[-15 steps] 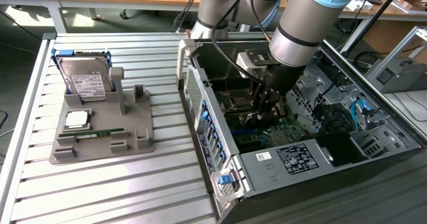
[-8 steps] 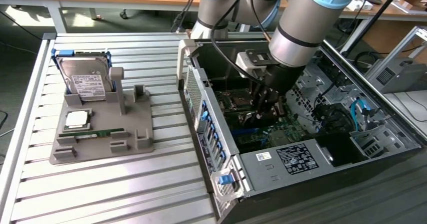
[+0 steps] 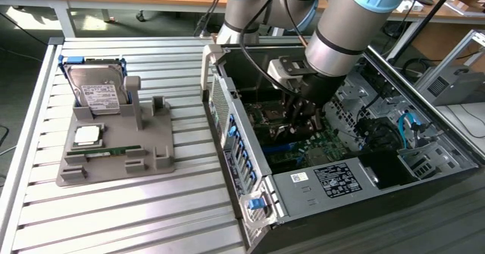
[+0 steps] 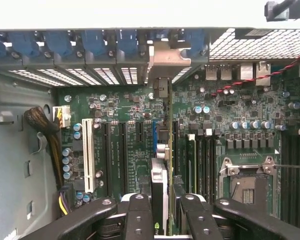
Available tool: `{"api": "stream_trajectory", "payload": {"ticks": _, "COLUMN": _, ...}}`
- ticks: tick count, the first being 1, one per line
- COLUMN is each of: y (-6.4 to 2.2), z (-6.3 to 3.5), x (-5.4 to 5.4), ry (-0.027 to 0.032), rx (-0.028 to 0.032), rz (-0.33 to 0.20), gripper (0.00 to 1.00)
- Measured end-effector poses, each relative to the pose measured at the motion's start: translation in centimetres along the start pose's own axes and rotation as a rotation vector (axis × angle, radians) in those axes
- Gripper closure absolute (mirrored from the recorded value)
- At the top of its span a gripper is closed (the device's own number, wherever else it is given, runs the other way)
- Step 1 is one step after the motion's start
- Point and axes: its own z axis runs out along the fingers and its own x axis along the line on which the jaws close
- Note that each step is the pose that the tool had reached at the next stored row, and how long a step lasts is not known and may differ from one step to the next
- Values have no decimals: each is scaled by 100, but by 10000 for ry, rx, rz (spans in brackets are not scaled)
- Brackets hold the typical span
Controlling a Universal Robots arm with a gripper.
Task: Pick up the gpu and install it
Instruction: 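Insert the gpu into the slot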
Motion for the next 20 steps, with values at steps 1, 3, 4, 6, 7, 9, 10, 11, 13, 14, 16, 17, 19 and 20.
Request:
{"api": "stream_trajectory", "payload": {"ticks": 1, "y": 0, "z": 0, "x": 0, "ry": 3, "rx": -2, "rz": -43, "gripper": 73}}
{"api": "stream_trajectory", "payload": {"ticks": 3, "y": -1, "z": 1, "x": -2, "ry": 33, "rx": -3, "rz": -76, "gripper": 73}}
{"api": "stream_trajectory", "payload": {"ticks": 4, "y": -1, "z": 1, "x": -4, "ry": 39, "rx": -3, "rz": -77, "gripper": 73}}
{"api": "stream_trajectory", "payload": {"ticks": 6, "y": 2, "z": 1, "x": -5, "ry": 46, "rx": -2, "rz": -75, "gripper": 73}}
{"api": "stream_trajectory", "payload": {"ticks": 7, "y": 6, "z": 1, "x": -5, "ry": 49, "rx": -3, "rz": -73, "gripper": 73}}
{"api": "stream_trajectory", "payload": {"ticks": 9, "y": 18, "z": 1, "x": -6, "ry": 51, "rx": -3, "rz": -73, "gripper": 73}}
{"api": "stream_trajectory", "payload": {"ticks": 10, "y": 23, "z": 1, "x": -6, "ry": 52, "rx": -2, "rz": -74, "gripper": 73}}
{"api": "stream_trajectory", "payload": {"ticks": 11, "y": 28, "z": 1, "x": -6, "ry": 53, "rx": -3, "rz": -74, "gripper": 73}}
{"api": "stream_trajectory", "payload": {"ticks": 13, "y": 33, "z": 4, "x": -5, "ry": 53, "rx": -3, "rz": -74, "gripper": 73}}
{"api": "stream_trajectory", "payload": {"ticks": 14, "y": 33, "z": 7, "x": -3, "ry": 53, "rx": -2, "rz": -75, "gripper": 73}}
{"api": "stream_trajectory", "payload": {"ticks": 16, "y": 34, "z": 16, "x": 2, "ry": 53, "rx": -3, "rz": -73, "gripper": 73}}
{"api": "stream_trajectory", "payload": {"ticks": 17, "y": 33, "z": 23, "x": 3, "ry": 51, "rx": -2, "rz": -73, "gripper": 73}}
{"api": "stream_trajectory", "payload": {"ticks": 19, "y": 33, "z": 27, "x": 5, "ry": 54, "rx": -3, "rz": -74, "gripper": 73}}
{"api": "stream_trajectory", "payload": {"ticks": 20, "y": 33, "z": 28, "x": 7, "ry": 54, "rx": -3, "rz": -74, "gripper": 73}}
